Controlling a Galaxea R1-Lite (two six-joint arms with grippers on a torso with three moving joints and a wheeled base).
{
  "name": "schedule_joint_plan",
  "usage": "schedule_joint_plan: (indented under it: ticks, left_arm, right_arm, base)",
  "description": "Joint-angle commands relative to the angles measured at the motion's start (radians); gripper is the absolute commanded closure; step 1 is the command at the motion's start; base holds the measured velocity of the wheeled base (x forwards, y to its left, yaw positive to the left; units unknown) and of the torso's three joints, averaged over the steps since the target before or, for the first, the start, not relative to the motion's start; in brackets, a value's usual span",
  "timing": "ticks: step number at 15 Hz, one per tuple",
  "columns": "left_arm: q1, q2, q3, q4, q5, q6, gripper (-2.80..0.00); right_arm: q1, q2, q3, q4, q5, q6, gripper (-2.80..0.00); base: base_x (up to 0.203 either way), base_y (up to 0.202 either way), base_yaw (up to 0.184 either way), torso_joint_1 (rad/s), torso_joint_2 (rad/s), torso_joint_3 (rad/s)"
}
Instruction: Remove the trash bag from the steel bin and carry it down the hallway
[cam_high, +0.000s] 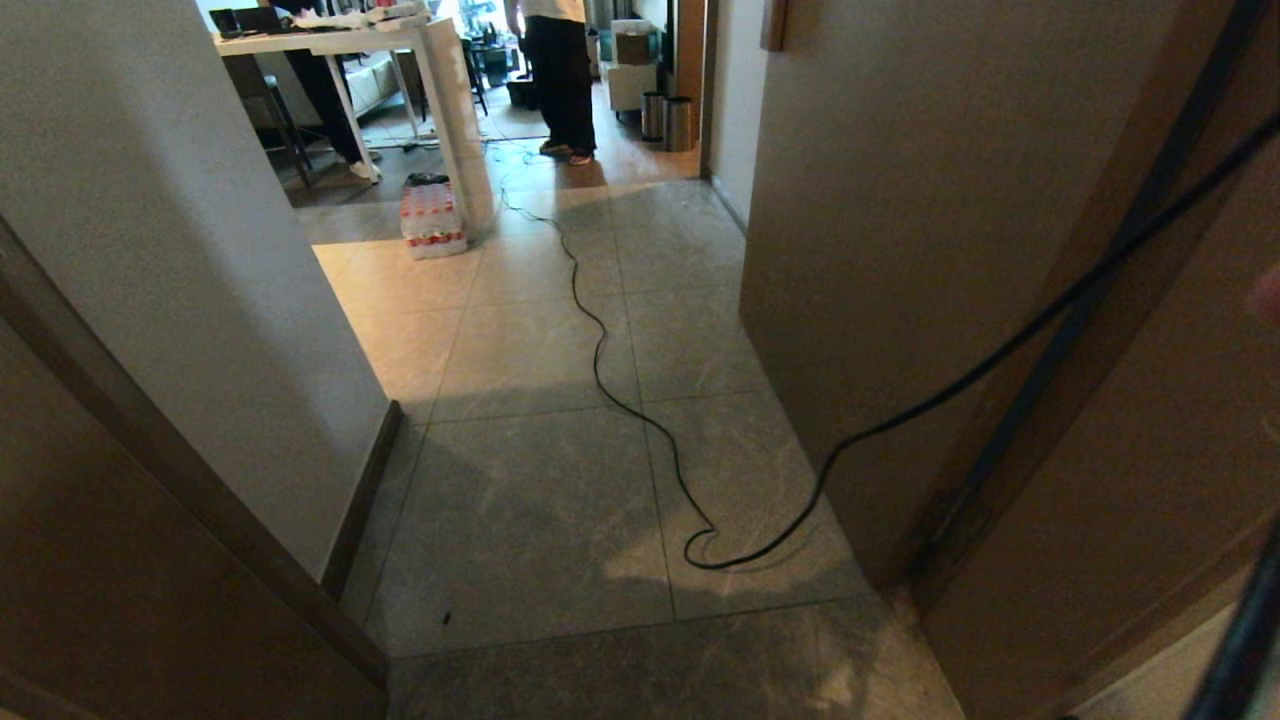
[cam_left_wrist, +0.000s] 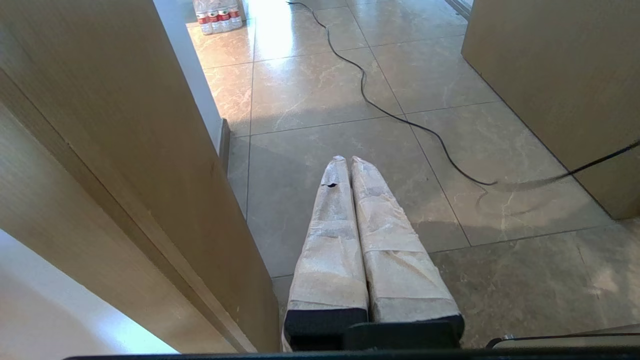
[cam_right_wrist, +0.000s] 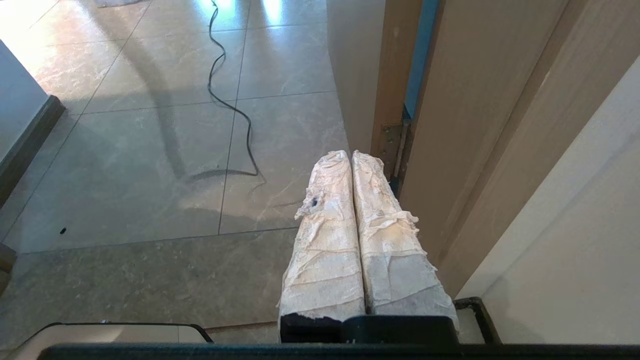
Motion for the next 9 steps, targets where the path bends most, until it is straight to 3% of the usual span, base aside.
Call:
schedule_joint_plan:
  ticks: [1,9]
  left_arm:
    - [0.000,0.000,0.011,0.000,0.000,0.001,0.00]
    - [0.000,0.000,0.011,0.000,0.000,0.001,0.00]
  right_arm:
    - [0.000,0.001,0.000,-0.001,0.000,0.000,0.00]
    - [0.000,0.001,0.000,-0.001,0.000,0.000,0.00]
  base:
    - [0.000,0.000,0.000,0.000,0.00,0.000]
    - [0.000,0.000,0.000,0.000,0.00,0.000]
